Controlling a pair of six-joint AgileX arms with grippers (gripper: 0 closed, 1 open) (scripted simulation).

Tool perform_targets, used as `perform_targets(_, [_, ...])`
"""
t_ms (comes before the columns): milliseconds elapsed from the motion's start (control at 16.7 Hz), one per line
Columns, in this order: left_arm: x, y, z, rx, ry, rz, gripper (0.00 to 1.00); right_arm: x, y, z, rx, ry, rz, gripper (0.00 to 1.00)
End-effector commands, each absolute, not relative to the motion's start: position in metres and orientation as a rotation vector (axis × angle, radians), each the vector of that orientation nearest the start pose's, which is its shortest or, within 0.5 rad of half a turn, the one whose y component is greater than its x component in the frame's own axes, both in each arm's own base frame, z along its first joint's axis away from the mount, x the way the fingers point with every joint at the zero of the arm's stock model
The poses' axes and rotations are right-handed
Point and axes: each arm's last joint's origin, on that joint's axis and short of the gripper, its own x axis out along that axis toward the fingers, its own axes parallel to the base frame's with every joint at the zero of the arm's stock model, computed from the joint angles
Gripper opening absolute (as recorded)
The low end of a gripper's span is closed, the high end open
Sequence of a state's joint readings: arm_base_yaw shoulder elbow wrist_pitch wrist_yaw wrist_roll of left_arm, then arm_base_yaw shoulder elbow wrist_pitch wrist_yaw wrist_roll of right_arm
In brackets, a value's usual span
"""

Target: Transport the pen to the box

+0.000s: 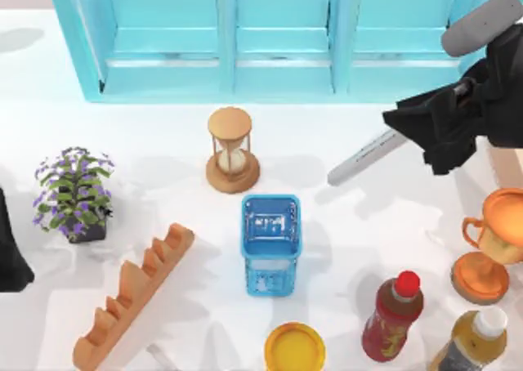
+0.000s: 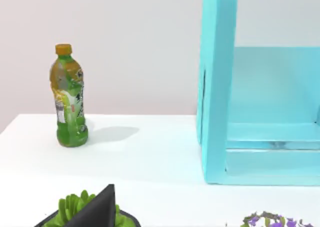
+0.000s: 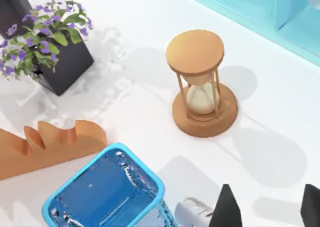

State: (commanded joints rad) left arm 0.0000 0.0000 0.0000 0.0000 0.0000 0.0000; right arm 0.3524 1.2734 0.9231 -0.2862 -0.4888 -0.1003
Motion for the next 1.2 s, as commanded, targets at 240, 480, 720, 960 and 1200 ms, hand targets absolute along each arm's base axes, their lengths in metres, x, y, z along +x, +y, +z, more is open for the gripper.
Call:
perform_targets(240, [0.106,-0.001,0.160,0.000,0.000,0.000,1.00,0.254,0.111,0.267,-0.055,0.618,0.849,0.00])
perform_targets(480, [0.106,-0.001,0.160,0.000,0.000,0.000,1.00,0.270,0.086,0.283,-0.119,0.628,0.724,0.00])
perform_targets(720, [0.106,-0.001,0.160,0.000,0.000,0.000,1.00,0.276,0.035,0.303,-0.170,0.768,0.515,0.00])
perform_targets(960, [0.106,-0.001,0.160,0.000,0.000,0.000,1.00,0.262,-0.019,0.319,-0.183,0.964,0.322,0.00])
perform_targets(1200, [0.106,-0.001,0.160,0.000,0.000,0.000,1.00,0.246,-0.051,0.341,-0.241,1.026,0.189,0.00])
